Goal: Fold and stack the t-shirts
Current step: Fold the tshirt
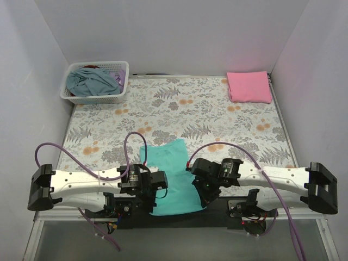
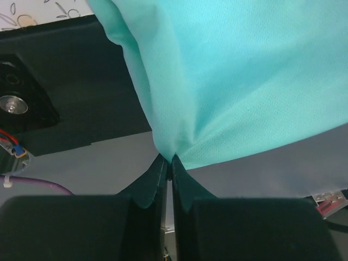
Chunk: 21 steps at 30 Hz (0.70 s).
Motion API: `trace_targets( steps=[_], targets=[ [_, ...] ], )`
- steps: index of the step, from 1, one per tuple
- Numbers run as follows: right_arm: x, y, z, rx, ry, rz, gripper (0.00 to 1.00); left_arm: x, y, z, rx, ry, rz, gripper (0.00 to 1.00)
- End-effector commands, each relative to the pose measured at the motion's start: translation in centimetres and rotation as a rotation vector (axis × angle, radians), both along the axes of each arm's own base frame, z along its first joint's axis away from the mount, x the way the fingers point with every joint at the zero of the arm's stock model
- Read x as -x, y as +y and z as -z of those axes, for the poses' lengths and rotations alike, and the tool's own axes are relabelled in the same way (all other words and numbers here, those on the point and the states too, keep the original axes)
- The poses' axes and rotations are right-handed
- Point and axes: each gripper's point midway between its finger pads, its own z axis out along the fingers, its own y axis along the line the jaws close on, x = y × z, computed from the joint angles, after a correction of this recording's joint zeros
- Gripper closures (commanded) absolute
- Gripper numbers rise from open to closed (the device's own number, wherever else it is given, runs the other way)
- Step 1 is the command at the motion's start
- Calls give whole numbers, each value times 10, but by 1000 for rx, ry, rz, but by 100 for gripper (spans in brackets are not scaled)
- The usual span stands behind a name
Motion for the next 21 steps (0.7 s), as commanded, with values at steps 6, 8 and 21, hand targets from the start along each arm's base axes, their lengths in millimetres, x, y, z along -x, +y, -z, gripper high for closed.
trace_targets(
  steps=[6,8,21],
  targets=[
    [-44,6,-80,-11,-128,65,99,-28,-10,-53,79,-32,-222,100],
    [-61,7,-89,-7,-145,88,99,-43,-13,-62,122,-52,-254,100],
    [-171,64,-145,-181,-190,56,99,-176,3,-74,306,-215,-434,100]
  ],
)
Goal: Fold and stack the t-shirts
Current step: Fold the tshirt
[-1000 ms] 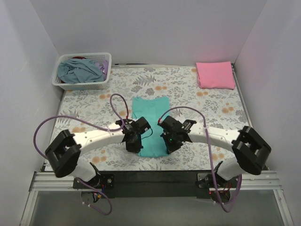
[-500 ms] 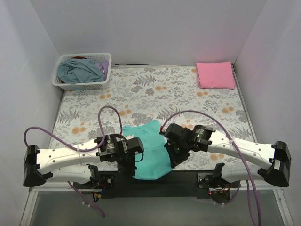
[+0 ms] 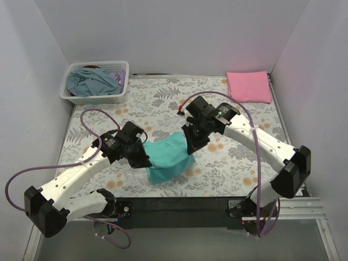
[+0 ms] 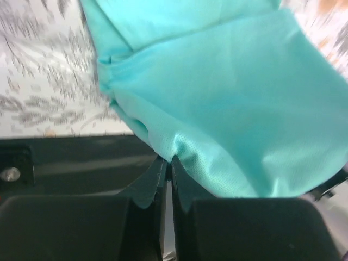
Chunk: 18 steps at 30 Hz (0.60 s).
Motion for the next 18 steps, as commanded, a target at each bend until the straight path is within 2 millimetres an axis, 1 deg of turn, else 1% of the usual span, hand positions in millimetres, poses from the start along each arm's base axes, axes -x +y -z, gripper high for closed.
trace_targets(
  steps=[1,2,3,4,5,6,7,9,10,11,12,13,14,16,18],
  targets=[
    [-27,12,-18,-64,-36,-62,99,-39,4,-5,69,-77,-4,100],
    [-37,16,-10,-48,-20,-58,99,-49,4,-6,96,-98,4,100],
    [-45,21,-15,-68,-30,-67,99,-57,9,-4,102,-102,-17,100],
    [-51,22,-15,-67,-30,-66,99,-72,18,-6,105,-117,-61,100],
    [-59,23,-9,-58,-21,-60,99,-81,17,-8,112,-130,-65,100],
    [-65,26,-13,-73,-30,-64,99,-86,18,-10,109,-146,-60,100],
    [-70,25,-11,-76,-27,-61,99,-94,20,-14,109,-163,-70,100],
    [-79,25,-3,-69,-9,-56,99,-106,21,-8,92,-168,-63,100],
    [-86,27,-4,-74,-19,-58,99,-114,26,-6,90,-164,-80,100],
    [-94,25,2,-65,-10,-48,99,-123,26,-7,98,-182,-78,100],
    [-99,26,3,-68,-10,-48,99,-129,26,-1,84,-172,-73,100],
    [-105,26,0,-75,-15,-39,99,-133,25,-2,83,-178,-67,100],
    [-106,26,1,-78,-9,-41,99,-137,23,-6,90,-190,-61,100],
    [-102,28,-1,-103,-4,-54,99,-136,21,-9,103,-201,-44,100],
    [-89,22,6,-101,25,-61,99,-129,21,-8,109,-191,-31,100]
  ],
)
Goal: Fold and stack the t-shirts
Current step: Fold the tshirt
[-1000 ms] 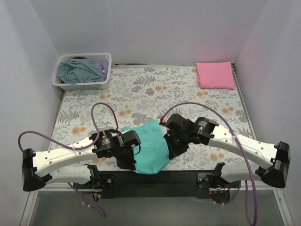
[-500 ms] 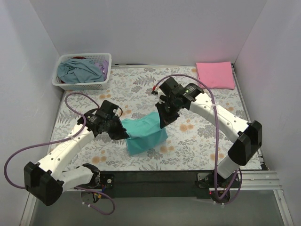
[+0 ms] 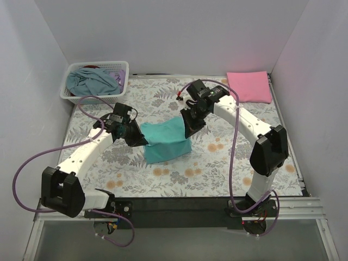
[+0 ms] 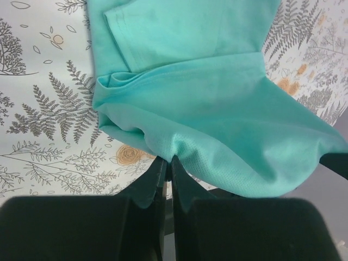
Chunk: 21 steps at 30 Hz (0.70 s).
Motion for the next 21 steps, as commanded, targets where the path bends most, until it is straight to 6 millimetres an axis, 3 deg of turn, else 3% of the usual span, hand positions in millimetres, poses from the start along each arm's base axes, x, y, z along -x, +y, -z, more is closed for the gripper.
trace_targets(
  steps=[1,4,5,6,8,9,11,12,13,15,16,17,19,21],
  targets=[
    [18,-2,-14,-65,-5,-53,99,1,-6,-28,50,-94,71,100],
    [45,-15,-2,-70,38,-62,99,26,-8,-31,90,-80,105,100],
    [54,-18,-8,-91,25,-70,99,36,-7,-32,100,-71,115,100],
    [70,-25,6,-77,78,-68,99,51,-9,-22,95,-44,135,100],
    [89,-31,6,-91,77,-82,99,77,-8,-23,106,-27,158,100],
    [103,-39,20,-64,114,-75,99,93,-10,-14,99,7,188,100],
    [126,-44,25,-61,117,-100,99,121,-9,-12,108,47,188,100],
    [140,-52,39,-22,146,-91,99,138,-13,-11,115,62,224,100],
    [159,-52,45,-2,162,-133,99,155,-12,2,115,110,233,100],
    [184,-56,50,4,182,-158,99,187,-13,4,166,168,248,100],
    [211,-63,63,46,238,-174,99,199,-10,14,164,208,245,100],
    [222,-65,62,37,244,-179,99,212,-3,18,155,244,243,100],
    [252,-72,65,50,290,-205,99,227,3,15,190,255,235,100],
    [264,-75,61,40,318,-215,99,238,10,13,194,278,227,100]
  ],
)
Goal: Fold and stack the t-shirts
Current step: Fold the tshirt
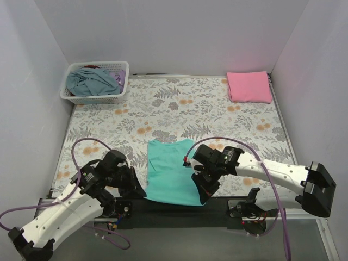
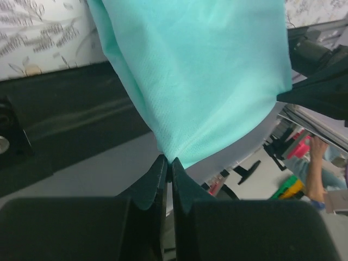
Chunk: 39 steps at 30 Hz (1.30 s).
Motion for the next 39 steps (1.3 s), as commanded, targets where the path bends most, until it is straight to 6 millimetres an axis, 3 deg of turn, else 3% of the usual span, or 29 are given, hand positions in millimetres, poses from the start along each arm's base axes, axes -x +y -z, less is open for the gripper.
trace_targets(
  steps=[1,3,5,7,8,11,12,14,15,16,17,20,21,23,24,27,30,36,39],
  targets=[
    [21,-7,-13,-12,49,46,99,26,14,-3,-24,116,-44,100],
    [8,-2,-24,-40,4,75,99,14,7,-16,-30,100,-43,100],
    [-12,12,-42,-88,-35,88,99,-11,-3,-29,-33,13,-52,100],
    [-39,21,-51,-94,-63,137,99,-35,-11,-28,-78,-11,-77,100],
    [-55,28,-64,-134,-109,134,99,-57,-16,-31,-83,-85,-106,100],
    [-99,33,-66,-136,-130,207,99,-110,-26,-45,-85,-197,-157,100],
    [-115,37,-75,-171,-164,195,99,-134,-19,-52,-81,-224,-221,100],
    [-153,34,-68,-148,-167,256,99,-176,-16,-56,-42,-286,-275,100],
    [-169,40,-76,-188,-181,254,99,-198,-5,-59,-26,-308,-321,100],
    [-193,34,-59,-158,-156,279,99,-222,-8,-72,16,-380,-331,100],
    [-205,34,-52,-152,-148,287,99,-240,-10,-56,1,-336,-332,100],
    [-253,41,-30,-179,-100,325,99,-281,-15,-45,46,-343,-318,100],
    [-268,41,-25,-188,-94,343,99,-293,-14,-16,25,-273,-318,100],
    [-293,43,-6,-174,-78,364,99,-312,-18,-4,23,-265,-296,100],
    [-303,40,0,-176,-76,385,99,-317,-18,19,-2,-215,-289,100],
    [-314,37,20,-174,-42,413,99,-330,-18,32,-23,-220,-270,100],
    [-312,33,32,-167,-24,430,99,-336,-23,42,-7,-211,-242,100],
    [-303,20,36,-133,-78,464,99,-335,-32,42,22,-239,-180,100],
    [-297,14,32,-133,-106,483,99,-333,-37,31,25,-283,-150,100]
  ],
)
